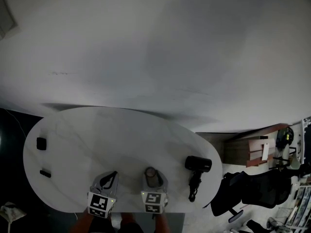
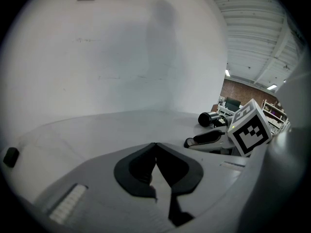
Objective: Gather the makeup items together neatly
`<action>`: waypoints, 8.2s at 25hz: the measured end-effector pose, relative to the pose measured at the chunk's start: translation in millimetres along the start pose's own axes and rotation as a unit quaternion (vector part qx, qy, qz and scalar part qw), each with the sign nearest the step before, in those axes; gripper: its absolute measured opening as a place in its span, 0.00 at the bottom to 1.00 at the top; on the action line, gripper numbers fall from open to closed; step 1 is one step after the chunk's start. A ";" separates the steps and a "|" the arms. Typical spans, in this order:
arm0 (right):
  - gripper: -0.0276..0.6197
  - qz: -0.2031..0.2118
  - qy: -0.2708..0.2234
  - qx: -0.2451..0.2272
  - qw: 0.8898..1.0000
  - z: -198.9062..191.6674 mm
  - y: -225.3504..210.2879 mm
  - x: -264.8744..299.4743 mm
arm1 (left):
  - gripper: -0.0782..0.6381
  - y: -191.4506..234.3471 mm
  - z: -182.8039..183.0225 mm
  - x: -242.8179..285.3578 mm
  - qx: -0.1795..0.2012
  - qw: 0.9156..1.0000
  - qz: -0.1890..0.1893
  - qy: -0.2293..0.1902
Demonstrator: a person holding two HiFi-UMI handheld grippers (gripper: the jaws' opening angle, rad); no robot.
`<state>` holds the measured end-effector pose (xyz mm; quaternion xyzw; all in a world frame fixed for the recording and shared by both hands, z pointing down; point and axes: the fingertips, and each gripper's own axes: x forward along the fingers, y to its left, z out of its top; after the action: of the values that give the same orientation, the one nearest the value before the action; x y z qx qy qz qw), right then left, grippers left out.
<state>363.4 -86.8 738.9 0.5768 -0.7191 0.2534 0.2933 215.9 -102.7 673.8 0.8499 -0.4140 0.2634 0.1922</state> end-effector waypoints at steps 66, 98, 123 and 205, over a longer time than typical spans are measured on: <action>0.05 0.028 -0.300 -0.068 0.951 220.9 168.9 -190.4 | 0.12 93.7 110.2 -249.8 0.026 0.968 0.134 -0.208; 0.05 0.270 -0.259 -0.204 0.904 218.2 427.2 -167.6 | 0.12 211.8 -20.0 -422.5 -0.105 0.916 0.343 -0.180; 0.37 0.407 -0.075 -0.338 0.845 80.4 567.8 -7.7 | 0.12 276.7 -203.4 -413.2 -0.261 0.857 0.432 -0.108; 0.20 0.025 -0.086 -0.029 0.996 103.5 171.2 -66.9 | 0.12 113.2 14.1 -180.1 -0.024 0.990 0.069 -0.123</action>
<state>193.4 -78.7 614.3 0.5695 -0.7629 0.1888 0.2409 35.5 -67.9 565.7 0.8402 -0.4987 0.1590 0.1417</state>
